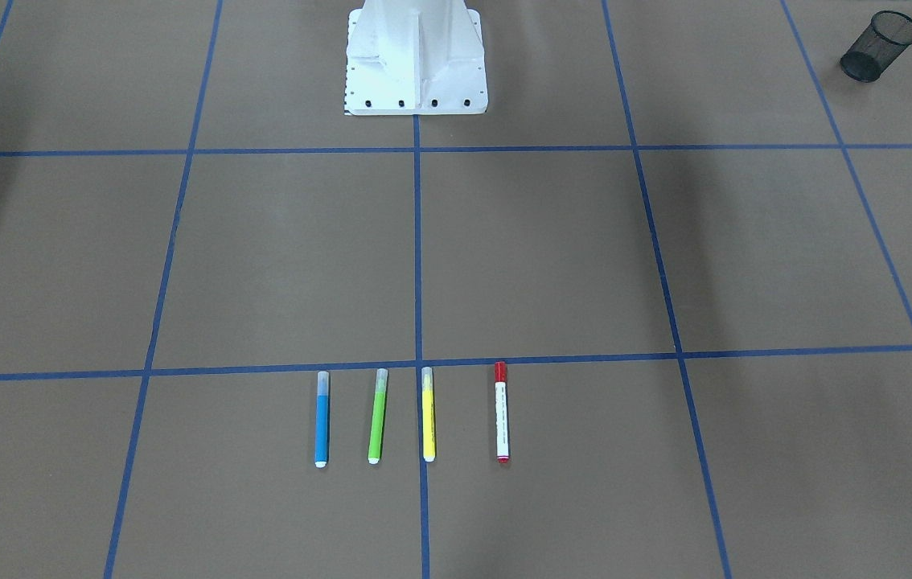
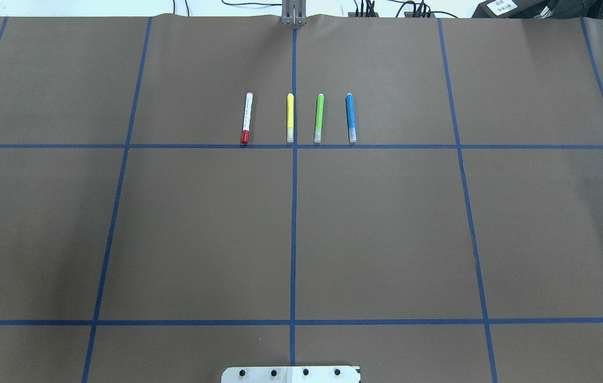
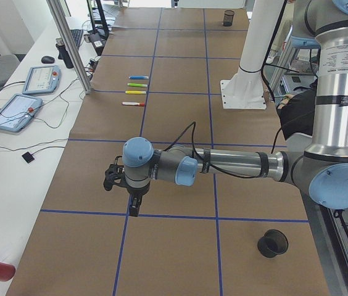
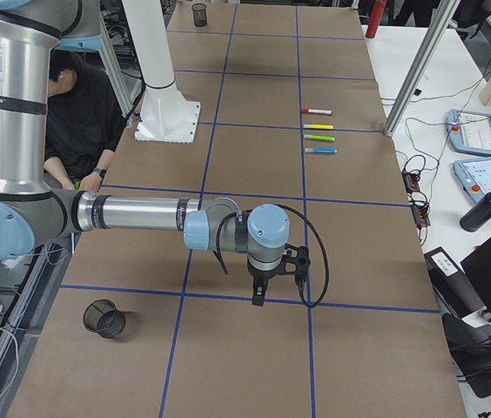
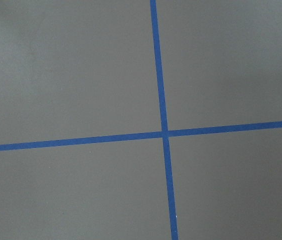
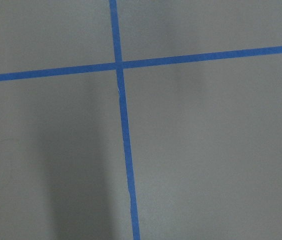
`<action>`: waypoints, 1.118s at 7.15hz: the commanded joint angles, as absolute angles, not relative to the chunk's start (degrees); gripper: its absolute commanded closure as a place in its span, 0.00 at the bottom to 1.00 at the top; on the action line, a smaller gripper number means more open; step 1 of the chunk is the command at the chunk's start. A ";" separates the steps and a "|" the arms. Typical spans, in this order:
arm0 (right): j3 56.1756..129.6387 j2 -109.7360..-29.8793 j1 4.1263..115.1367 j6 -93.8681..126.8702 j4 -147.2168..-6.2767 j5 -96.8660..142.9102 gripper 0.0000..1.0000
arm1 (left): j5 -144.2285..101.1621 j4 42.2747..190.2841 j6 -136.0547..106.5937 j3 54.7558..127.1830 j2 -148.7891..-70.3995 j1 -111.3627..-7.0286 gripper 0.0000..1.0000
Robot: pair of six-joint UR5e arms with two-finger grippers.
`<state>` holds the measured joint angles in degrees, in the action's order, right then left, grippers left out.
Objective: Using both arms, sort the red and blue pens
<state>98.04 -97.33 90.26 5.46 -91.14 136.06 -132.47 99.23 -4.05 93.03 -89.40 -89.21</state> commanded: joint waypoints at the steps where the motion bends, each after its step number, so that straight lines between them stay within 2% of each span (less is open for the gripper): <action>1: 98.35 -97.56 90.26 5.45 -90.97 136.32 0.01 | -132.28 99.32 -4.04 92.73 -89.47 -89.21 0.00; 8: 98.44 -97.30 90.26 5.36 -90.88 136.23 0.01 | -132.72 99.49 -3.43 92.64 -88.51 -89.21 0.00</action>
<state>98.38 -97.42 90.26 5.39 -90.95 136.23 -132.61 99.49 -3.49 92.90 -88.57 -89.21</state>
